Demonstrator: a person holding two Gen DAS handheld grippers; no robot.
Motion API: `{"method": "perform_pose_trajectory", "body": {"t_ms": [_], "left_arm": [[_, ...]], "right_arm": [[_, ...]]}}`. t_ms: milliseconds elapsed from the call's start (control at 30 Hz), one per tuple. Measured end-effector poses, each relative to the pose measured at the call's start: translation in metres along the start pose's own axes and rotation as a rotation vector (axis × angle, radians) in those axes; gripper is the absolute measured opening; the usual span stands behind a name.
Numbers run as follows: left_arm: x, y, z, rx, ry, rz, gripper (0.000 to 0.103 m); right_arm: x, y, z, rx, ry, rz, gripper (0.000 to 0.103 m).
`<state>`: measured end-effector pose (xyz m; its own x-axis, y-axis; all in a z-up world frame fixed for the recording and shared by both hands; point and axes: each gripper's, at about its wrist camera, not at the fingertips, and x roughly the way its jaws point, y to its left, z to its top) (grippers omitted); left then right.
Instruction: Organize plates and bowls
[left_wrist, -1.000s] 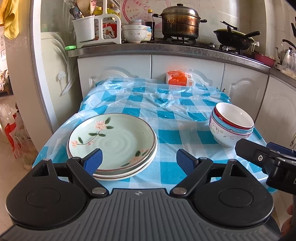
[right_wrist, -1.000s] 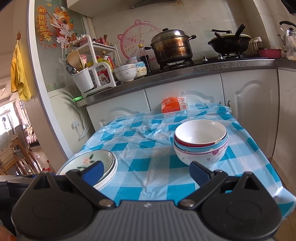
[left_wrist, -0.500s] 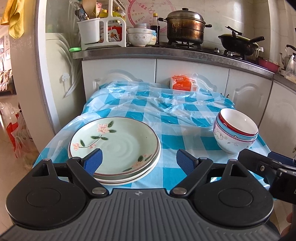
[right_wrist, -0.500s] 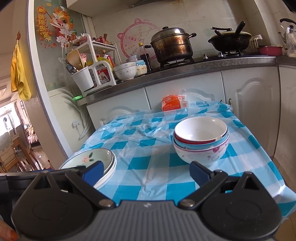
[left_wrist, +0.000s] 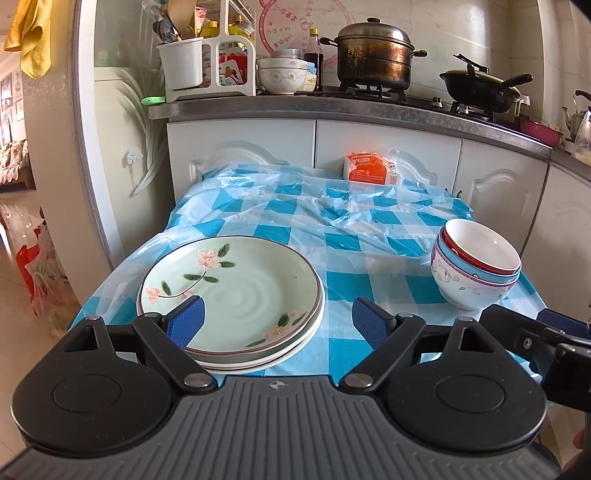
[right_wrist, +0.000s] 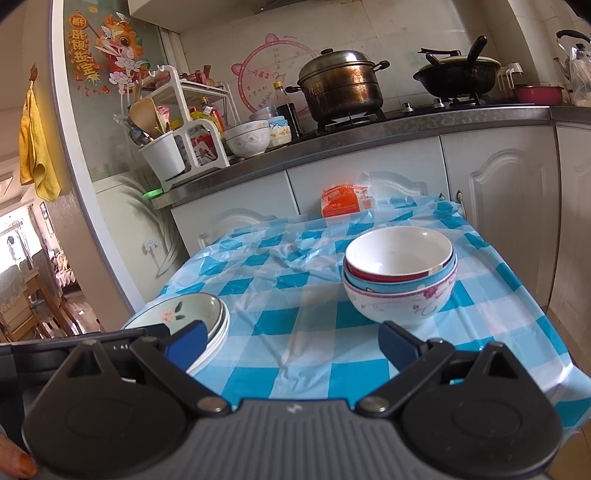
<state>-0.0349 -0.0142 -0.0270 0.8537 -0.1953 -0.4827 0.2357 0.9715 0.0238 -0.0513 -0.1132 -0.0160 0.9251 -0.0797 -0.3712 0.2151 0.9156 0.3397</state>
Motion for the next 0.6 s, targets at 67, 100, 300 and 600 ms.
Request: {"method": "perform_pose_trajectory", "body": {"t_ms": [67, 100, 300, 600], "left_arm": [[0.001, 0.0, 0.001, -0.002, -0.001, 0.001, 0.103], [0.001, 0.0, 0.001, -0.002, -0.002, 0.003, 0.103], [0.004, -0.001, 0.002, -0.006, -0.008, 0.007, 0.103], [0.011, 0.002, 0.006, -0.041, 0.002, -0.038, 0.103]], "right_arm": [[0.0, -0.001, 0.0, 0.001, -0.001, 0.0, 0.098], [0.0, -0.001, 0.0, 0.005, 0.0, 0.001, 0.098], [0.003, -0.004, -0.001, 0.016, 0.006, 0.005, 0.099], [0.005, -0.006, -0.002, 0.018, 0.012, 0.006, 0.098]]}}
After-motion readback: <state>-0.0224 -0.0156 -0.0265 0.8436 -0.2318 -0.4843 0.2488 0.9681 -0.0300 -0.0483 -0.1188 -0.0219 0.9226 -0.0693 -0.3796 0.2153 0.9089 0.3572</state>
